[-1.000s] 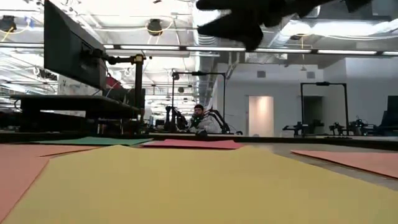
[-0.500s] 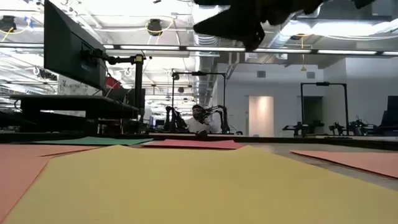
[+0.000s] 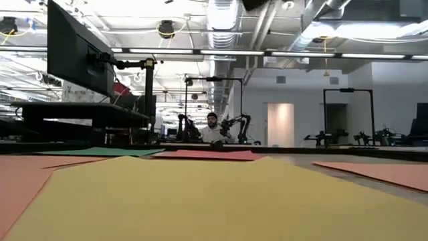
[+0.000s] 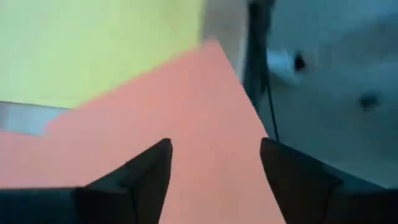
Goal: Organize paper
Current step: Stack the orange paper on top of the orange paper
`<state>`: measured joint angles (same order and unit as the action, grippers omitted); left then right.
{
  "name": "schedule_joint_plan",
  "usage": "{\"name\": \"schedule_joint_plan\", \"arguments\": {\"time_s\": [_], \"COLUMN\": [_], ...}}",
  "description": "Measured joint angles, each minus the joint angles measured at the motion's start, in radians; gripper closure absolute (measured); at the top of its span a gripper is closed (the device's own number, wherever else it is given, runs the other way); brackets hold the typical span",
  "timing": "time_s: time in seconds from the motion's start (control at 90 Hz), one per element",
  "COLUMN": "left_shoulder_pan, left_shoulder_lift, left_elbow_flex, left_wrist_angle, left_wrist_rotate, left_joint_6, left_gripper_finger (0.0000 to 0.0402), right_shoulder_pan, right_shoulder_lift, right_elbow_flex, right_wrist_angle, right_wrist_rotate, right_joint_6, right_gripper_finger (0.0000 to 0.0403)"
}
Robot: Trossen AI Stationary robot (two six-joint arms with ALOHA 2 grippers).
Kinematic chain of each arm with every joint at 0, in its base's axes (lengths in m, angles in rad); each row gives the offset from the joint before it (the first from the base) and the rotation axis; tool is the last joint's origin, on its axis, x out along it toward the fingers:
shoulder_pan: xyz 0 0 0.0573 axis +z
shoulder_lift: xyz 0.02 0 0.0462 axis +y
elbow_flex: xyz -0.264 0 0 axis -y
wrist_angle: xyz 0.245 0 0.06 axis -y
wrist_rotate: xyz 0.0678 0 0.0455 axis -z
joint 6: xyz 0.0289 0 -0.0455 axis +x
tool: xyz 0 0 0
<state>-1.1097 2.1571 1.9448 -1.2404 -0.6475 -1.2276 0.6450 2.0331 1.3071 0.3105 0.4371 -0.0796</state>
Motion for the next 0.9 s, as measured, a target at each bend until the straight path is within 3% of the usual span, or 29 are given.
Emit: {"name": "schedule_joint_plan", "arguments": {"time_s": [0.067, 0.211, 0.311, 0.456, 0.622, 0.767, 0.9], "left_shoulder_pan": [-0.029, -0.063, -0.071, -0.090, -0.126, -0.113, -0.081], "left_shoulder_lift": [-0.015, -0.014, -0.014, -0.014, -0.014, -0.014, -0.014], "left_elbow_flex": [-0.010, -0.016, -0.016, -0.016, -0.016, -0.016, -0.016], "left_wrist_angle": [-0.052, -0.116, -0.111, -0.126, -0.183, -0.192, -0.239], "left_wrist_rotate": [-0.055, -0.034, -0.029, -0.028, -0.024, 0.001, 0.001], "left_joint_6": [-0.135, -0.432, -0.554, -0.632, -0.757, -0.778, -0.769], "left_gripper_finger": [0.0173, 0.0173, 0.0175, 0.0196, 0.0229, 0.0258, 0.0289], "right_shoulder_pan": [0.019, 0.038, 0.037, 0.034, 0.043, 0.044, 0.040], "right_shoulder_lift": [0.063, 0.213, 0.313, 0.443, 0.558, 0.607, 0.606], "right_elbow_flex": [0.082, 0.318, 0.503, 0.736, 0.929, 0.998, 0.996], "right_wrist_angle": [-0.019, -0.168, -0.330, -0.508, -0.591, -0.627, -0.682], "right_wrist_rotate": [0.010, 0.042, 0.044, 0.045, 0.045, 0.044, 0.052], "right_joint_6": [-0.044, -0.114, -0.110, -0.112, -0.205, -0.274, -0.240], "right_gripper_finger": [0.0181, 0.0181, 0.0181, 0.0181, 0.0181, 0.0181, 0.0181]}}
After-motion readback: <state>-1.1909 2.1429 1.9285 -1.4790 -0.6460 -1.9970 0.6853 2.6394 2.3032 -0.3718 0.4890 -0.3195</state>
